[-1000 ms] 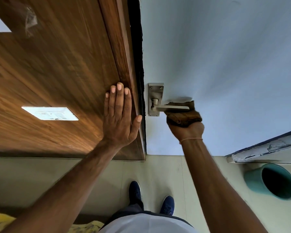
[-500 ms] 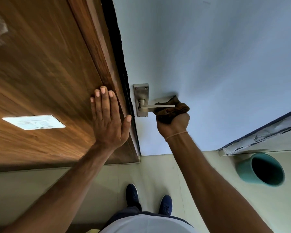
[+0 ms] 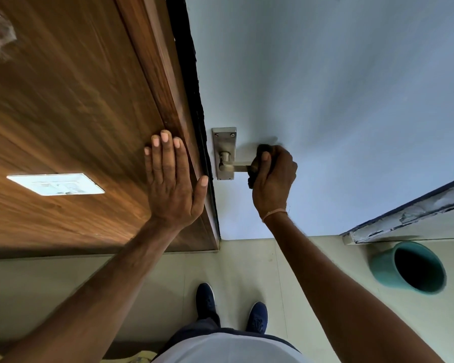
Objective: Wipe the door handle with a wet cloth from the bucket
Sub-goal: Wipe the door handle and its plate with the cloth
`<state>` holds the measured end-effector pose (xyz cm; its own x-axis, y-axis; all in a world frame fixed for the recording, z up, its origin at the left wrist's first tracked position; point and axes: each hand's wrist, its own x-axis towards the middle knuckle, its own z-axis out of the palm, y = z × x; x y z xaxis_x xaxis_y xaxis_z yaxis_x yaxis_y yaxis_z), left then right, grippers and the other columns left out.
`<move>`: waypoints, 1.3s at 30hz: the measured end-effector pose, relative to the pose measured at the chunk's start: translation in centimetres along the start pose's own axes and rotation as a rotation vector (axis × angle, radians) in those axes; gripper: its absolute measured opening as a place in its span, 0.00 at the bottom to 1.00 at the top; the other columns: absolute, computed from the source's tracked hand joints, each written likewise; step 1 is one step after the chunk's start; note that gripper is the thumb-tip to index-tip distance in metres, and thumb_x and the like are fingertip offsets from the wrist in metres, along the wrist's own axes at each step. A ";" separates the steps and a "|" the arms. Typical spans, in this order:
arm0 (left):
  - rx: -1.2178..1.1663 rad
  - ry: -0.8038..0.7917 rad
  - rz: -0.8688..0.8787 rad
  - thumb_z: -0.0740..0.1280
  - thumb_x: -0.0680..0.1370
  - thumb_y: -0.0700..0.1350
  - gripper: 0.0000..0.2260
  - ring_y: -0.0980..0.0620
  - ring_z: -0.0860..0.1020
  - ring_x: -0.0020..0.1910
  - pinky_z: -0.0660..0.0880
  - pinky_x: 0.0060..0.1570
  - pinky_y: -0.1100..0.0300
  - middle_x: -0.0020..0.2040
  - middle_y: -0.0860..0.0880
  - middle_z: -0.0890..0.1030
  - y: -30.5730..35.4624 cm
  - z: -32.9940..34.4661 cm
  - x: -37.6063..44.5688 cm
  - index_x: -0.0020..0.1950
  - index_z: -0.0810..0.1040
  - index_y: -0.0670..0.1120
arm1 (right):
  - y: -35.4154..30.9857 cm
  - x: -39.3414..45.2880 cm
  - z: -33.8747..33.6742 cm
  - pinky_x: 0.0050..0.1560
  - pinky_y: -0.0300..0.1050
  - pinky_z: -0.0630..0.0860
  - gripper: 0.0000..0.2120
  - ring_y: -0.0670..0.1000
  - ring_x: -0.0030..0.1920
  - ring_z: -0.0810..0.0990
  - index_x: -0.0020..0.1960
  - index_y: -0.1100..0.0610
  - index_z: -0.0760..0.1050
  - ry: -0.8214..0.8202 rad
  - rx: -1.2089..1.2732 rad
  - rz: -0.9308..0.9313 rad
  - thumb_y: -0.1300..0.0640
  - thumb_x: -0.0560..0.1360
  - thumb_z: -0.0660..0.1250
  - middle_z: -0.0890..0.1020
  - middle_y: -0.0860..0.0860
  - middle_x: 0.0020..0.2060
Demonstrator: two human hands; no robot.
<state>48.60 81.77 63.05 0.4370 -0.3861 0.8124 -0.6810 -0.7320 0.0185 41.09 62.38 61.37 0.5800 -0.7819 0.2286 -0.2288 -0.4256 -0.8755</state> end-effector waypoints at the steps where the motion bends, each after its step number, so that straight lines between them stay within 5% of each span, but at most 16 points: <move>1: 0.000 0.000 -0.005 0.51 0.86 0.57 0.34 0.38 0.51 0.86 0.55 0.84 0.36 0.83 0.33 0.60 0.1 0.0 -0.1 0.84 0.54 0.34 | 0.5 0.0 -0.3 0.57 0.60 0.76 0.14 0.58 0.55 0.76 0.59 0.49 0.74 0.005 -0.127 -0.100 0.43 0.86 0.54 0.80 0.50 0.51; 6: 0.002 -0.006 -0.014 0.51 0.86 0.57 0.34 0.39 0.49 0.87 0.55 0.84 0.36 0.81 0.30 0.62 -0.1 0.4 0.1 0.84 0.53 0.34 | -0.5 -0.8 -1.4 0.68 0.57 0.68 0.16 0.59 0.61 0.76 0.64 0.53 0.79 -0.029 -0.556 -0.526 0.48 0.84 0.57 0.80 0.51 0.58; 10: 0.000 -0.001 -0.006 0.51 0.86 0.57 0.34 0.39 0.49 0.87 0.55 0.84 0.36 0.82 0.31 0.61 0.0 0.3 -0.1 0.84 0.53 0.34 | 1.7 -0.2 -4.2 0.78 0.59 0.63 0.31 0.62 0.72 0.73 0.79 0.57 0.71 -0.201 -0.594 -0.705 0.52 0.77 0.60 0.77 0.55 0.71; 15: 0.001 -0.001 -0.008 0.51 0.86 0.57 0.34 0.39 0.49 0.87 0.55 0.84 0.36 0.82 0.32 0.61 0.1 0.4 0.2 0.84 0.53 0.34 | 1.0 0.1 -3.8 0.74 0.57 0.66 0.30 0.62 0.69 0.76 0.78 0.55 0.73 -0.125 -0.594 -0.690 0.63 0.75 0.66 0.80 0.54 0.68; 20: -0.007 -0.009 -0.012 0.52 0.86 0.57 0.34 0.39 0.50 0.87 0.54 0.84 0.37 0.83 0.33 0.60 0.3 0.3 0.0 0.84 0.53 0.35 | -0.9 0.6 -2.5 0.69 0.56 0.71 0.27 0.60 0.64 0.80 0.76 0.57 0.75 -0.218 -0.585 -0.879 0.61 0.77 0.64 0.83 0.54 0.65; 27: 0.003 0.000 0.013 0.53 0.86 0.56 0.34 0.40 0.50 0.87 0.55 0.84 0.38 0.83 0.35 0.60 -0.4 0.2 0.2 0.85 0.54 0.36 | -0.9 0.4 -2.8 0.69 0.55 0.70 0.28 0.58 0.63 0.80 0.74 0.54 0.76 -0.176 -0.680 -0.761 0.60 0.74 0.68 0.83 0.51 0.63; 34: 0.006 -0.007 0.013 0.54 0.86 0.56 0.34 0.40 0.50 0.87 0.55 0.84 0.39 0.83 0.35 0.60 -0.7 -0.3 -0.2 0.85 0.54 0.36 | -1.3 0.1 -2.1 0.70 0.54 0.70 0.25 0.58 0.64 0.81 0.75 0.56 0.75 -0.196 -0.711 -0.848 0.62 0.78 0.65 0.84 0.53 0.64; 39: 0.013 -0.017 -0.003 0.52 0.86 0.57 0.34 0.40 0.49 0.87 0.55 0.84 0.38 0.83 0.33 0.60 -0.4 -0.1 0.1 0.85 0.53 0.35 | 0.2 0.8 -4.7 0.66 0.52 0.68 0.25 0.57 0.59 0.79 0.67 0.53 0.78 -0.131 -0.753 -0.670 0.66 0.71 0.64 0.82 0.49 0.58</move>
<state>48.91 82.08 63.17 0.4492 -0.3933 0.8022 -0.6721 -0.7404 0.0133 37.80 59.52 63.39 0.8404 -0.2401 0.4858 -0.2318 -0.9696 -0.0783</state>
